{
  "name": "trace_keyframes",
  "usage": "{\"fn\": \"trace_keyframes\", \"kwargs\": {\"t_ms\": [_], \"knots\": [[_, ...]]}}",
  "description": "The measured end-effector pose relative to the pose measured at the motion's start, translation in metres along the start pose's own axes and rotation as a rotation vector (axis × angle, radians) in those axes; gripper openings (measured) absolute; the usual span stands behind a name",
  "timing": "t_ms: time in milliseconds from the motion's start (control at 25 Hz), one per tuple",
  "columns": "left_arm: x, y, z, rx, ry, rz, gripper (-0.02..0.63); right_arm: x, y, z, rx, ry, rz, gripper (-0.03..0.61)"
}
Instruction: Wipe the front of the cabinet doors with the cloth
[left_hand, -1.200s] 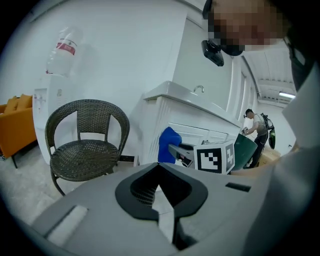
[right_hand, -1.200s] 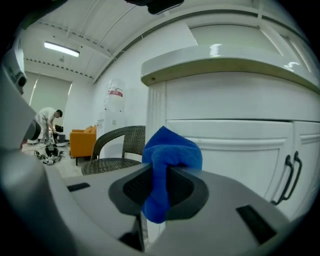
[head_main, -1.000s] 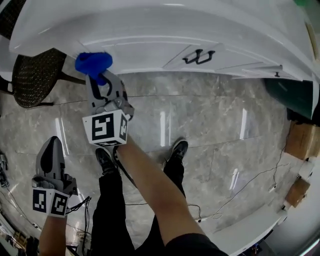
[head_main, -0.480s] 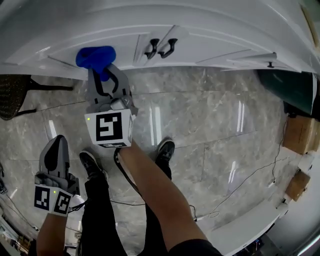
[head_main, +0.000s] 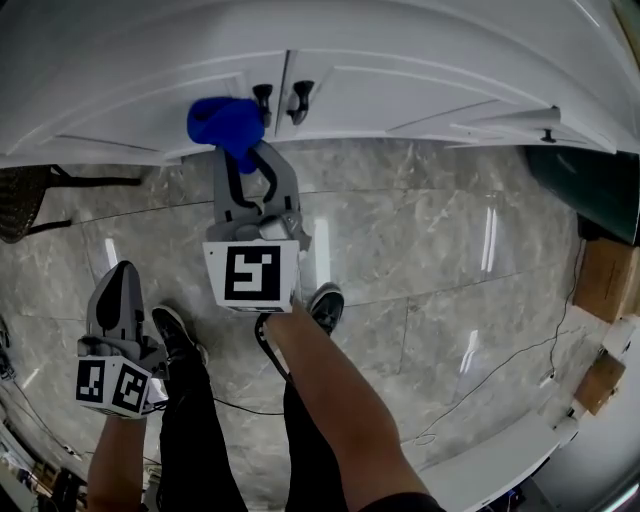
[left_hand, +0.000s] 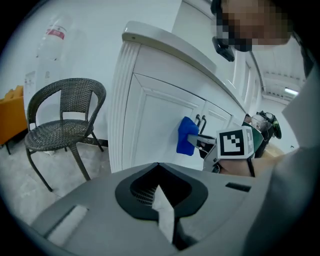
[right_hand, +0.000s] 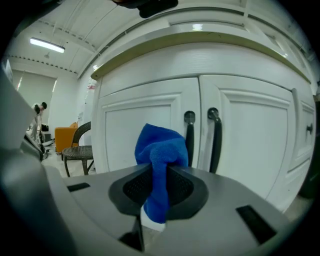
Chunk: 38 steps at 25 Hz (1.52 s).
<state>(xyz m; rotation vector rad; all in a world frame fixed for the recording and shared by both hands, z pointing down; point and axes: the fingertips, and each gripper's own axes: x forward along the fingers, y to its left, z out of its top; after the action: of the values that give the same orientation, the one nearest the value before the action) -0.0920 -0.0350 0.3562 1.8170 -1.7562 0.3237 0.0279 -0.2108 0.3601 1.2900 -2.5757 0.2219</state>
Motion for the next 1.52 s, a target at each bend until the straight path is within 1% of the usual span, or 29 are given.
{"fn": "trace_keyframes", "kwargs": {"t_ms": [80,120,240,320,400,440,520,600,680,760,840,960,1080,1200,1280,1360,1440,1520], "knots": [[0.001,-0.003,0.001,-0.029,-0.01,0.002,0.0,-0.001,-0.009,-0.009,0.049,0.009,-0.032,0.052],[0.0,-0.004,0.002,-0.037,-0.016,-0.001,0.0,0.0,-0.011,-0.01,0.052,0.0,-0.045,0.051],[-0.014,0.005,0.011,-0.069,-0.046,0.011,0.0,-0.002,-0.003,-0.006,0.034,-0.013,-0.07,0.051],[-0.022,0.018,0.018,-0.096,-0.07,0.025,0.0,0.0,0.015,0.001,0.009,0.004,-0.058,0.052],[-0.027,0.029,0.023,-0.107,-0.08,0.018,0.0,0.008,0.043,0.011,-0.018,-0.003,-0.022,0.052],[-0.03,0.031,0.023,-0.106,-0.076,0.002,0.0,0.013,0.059,0.016,-0.028,-0.017,-0.002,0.052],[-0.036,0.028,0.019,-0.092,-0.052,-0.051,0.0,0.021,0.091,0.023,-0.05,-0.037,0.037,0.052],[-0.046,0.028,0.018,-0.067,-0.032,-0.103,0.0,0.027,0.122,0.027,-0.062,-0.036,0.066,0.052],[-0.059,0.04,0.026,-0.052,-0.032,-0.13,0.0,0.035,0.156,0.031,-0.065,-0.031,0.091,0.052],[-0.069,0.061,0.039,-0.059,-0.042,-0.127,0.0,0.043,0.195,0.036,-0.065,-0.059,0.111,0.052],[-0.072,0.079,0.052,-0.069,-0.064,-0.115,0.0,0.051,0.226,0.037,-0.096,-0.075,0.14,0.052],[-0.067,0.095,0.071,-0.06,-0.12,-0.09,0.0,0.063,0.249,0.03,-0.153,-0.076,0.178,0.052],[-0.065,0.102,0.076,-0.057,-0.17,-0.04,0.0,0.077,0.25,0.014,-0.171,-0.077,0.191,0.052],[-0.074,0.091,0.066,-0.037,-0.18,0.019,0.0,0.073,0.233,-0.003,-0.203,-0.055,0.205,0.052],[-0.08,0.072,0.063,-0.023,-0.185,0.047,0.0,0.06,0.206,-0.015,-0.208,-0.024,0.195,0.052],[-0.08,0.054,0.072,-0.01,-0.22,0.053,0.0,0.052,0.174,-0.019,-0.187,-0.008,0.165,0.052],[-0.075,0.037,0.08,-0.005,-0.268,0.043,0.0,0.049,0.143,-0.024,-0.171,-0.006,0.13,0.052],[-0.059,0.023,0.078,0.002,-0.305,0.015,0.0,0.05,0.11,-0.033,-0.169,-0.018,0.083,0.052]]}}
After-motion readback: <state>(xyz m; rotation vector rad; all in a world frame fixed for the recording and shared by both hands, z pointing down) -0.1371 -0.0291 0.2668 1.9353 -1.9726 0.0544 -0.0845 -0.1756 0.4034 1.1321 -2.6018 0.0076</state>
